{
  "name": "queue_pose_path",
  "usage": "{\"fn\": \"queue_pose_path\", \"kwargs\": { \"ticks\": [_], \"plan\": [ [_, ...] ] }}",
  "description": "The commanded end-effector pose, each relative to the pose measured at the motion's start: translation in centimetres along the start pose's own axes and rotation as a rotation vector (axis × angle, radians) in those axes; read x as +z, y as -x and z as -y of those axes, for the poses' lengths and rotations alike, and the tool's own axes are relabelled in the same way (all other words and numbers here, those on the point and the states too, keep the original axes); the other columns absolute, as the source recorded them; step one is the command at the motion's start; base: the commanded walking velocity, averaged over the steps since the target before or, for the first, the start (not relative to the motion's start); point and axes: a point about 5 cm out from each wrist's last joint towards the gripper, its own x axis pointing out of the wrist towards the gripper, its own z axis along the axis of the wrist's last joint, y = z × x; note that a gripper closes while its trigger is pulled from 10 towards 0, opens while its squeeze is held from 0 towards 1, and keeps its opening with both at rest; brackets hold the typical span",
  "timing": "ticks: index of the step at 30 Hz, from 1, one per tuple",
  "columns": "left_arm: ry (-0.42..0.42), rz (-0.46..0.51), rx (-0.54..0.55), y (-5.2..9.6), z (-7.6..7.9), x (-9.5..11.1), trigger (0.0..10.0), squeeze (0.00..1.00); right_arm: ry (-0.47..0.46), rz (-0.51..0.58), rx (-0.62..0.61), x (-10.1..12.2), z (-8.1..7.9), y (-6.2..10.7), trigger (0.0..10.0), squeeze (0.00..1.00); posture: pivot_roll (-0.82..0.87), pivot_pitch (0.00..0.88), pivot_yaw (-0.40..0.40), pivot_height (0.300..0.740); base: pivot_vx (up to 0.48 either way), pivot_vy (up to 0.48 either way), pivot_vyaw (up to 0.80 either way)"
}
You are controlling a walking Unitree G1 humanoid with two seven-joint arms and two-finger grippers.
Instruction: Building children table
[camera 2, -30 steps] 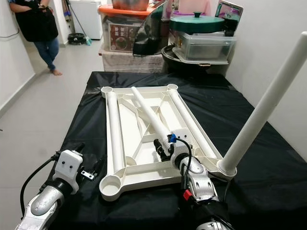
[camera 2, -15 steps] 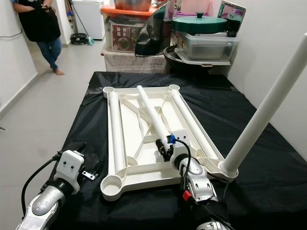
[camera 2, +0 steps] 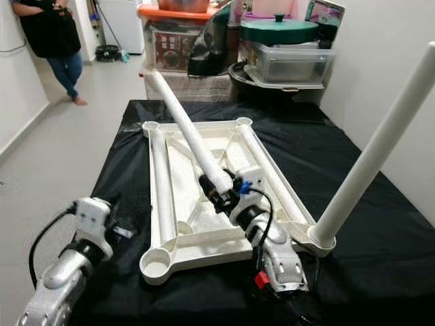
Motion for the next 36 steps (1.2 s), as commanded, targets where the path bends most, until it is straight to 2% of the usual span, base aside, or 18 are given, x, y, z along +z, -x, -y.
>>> {"fn": "queue_pose_path", "kwargs": {
  "ticks": [1, 3, 4, 6, 7, 9, 10, 11, 16, 20, 29, 36],
  "plan": [
    [0.185, 0.034, -0.012, -0.2, -0.4, 1.0, 10.0, 0.00, -0.110, -0.013, 0.108, -0.3, -0.5, 1.2, 0.0, 0.00, 0.09, 0.000, -0.076, 0.740, 0.000, 0.000, 0.00],
    [0.321, 0.072, -0.043, -0.4, -0.3, 1.9, 10.0, 0.00, -0.166, -0.055, 0.184, -1.0, -0.8, 2.3, 0.0, 0.00, 0.09, 0.000, -0.073, 0.740, 0.000, 0.000, 0.00],
    [0.359, 0.085, -0.057, -0.4, -0.2, 2.1, 10.0, 0.00, -0.178, -0.074, 0.209, -1.2, -0.9, 2.7, 0.0, 0.00, 0.09, 0.000, -0.073, 0.740, 0.000, 0.000, 0.00],
    [0.524, 0.148, -0.151, -0.3, 0.7, 3.5, 10.0, 0.00, -0.192, -0.145, 0.267, -2.3, -1.2, 4.3, 0.0, 0.00, 0.08, 0.000, -0.071, 0.740, 0.000, 0.000, 0.00],
    [0.524, 0.148, -0.151, -0.3, 0.7, 3.5, 10.0, 0.00, -0.192, -0.145, 0.267, -2.3, -1.2, 4.3, 0.0, 0.00, 0.08, 0.000, -0.071, 0.740, 0.000, 0.000, 0.00],
    [0.619, 0.190, -0.295, 0.0, 2.1, 4.8, 10.0, 0.00, -0.199, -0.171, 0.250, -2.9, -0.9, 5.0, 0.0, 0.00, 0.08, 0.000, -0.071, 0.740, 0.000, 0.000, 0.00],
    [0.619, 0.190, -0.295, 0.0, 2.1, 4.8, 10.0, 0.00, -0.199, -0.171, 0.250, -2.9, -0.9, 5.0, 0.0, 0.00, 0.08, 0.000, -0.071, 0.740, 0.000, 0.000, 0.00],
    [0.655, 0.183, -0.397, 0.5, 3.2, 5.1, 10.0, 0.00, -0.211, -0.148, 0.193, -2.8, -0.1, 5.0, 0.0, 0.00, 0.08, 0.000, -0.068, 0.740, 0.000, 0.000, 0.00],
    [0.699, 0.150, -0.428, 0.7, 3.4, 4.8, 10.0, 0.00, -0.236, -0.126, 0.196, -2.3, 0.1, 4.9, 0.0, 0.00, 0.07, 0.000, -0.066, 0.740, 0.000, 0.000, 0.00],
    [0.776, 0.137, -0.379, 0.6, 2.4, 4.6, 10.0, 0.00, -0.275, -0.139, 0.281, -2.1, -0.9, 5.3, 0.0, 0.00, 0.08, 0.000, -0.072, 0.740, 0.000, 0.000, 0.00],
    [0.800, 0.113, -0.371, 0.9, 2.0, 4.4, 10.0, 0.00, -0.300, -0.134, 0.300, -2.1, -0.9, 5.7, 0.0, 0.00, 0.08, 0.000, -0.072, 0.740, 0.000, 0.000, 0.00],
    [0.804, 0.090, -0.362, 0.8, 1.6, 4.2, 10.0, 0.00, -0.337, -0.181, 0.443, -2.0, -2.3, 6.9, 0.0, 0.00, 0.07, 0.000, -0.066, 0.740, 0.000, 0.000, 0.00]
  ]
}}
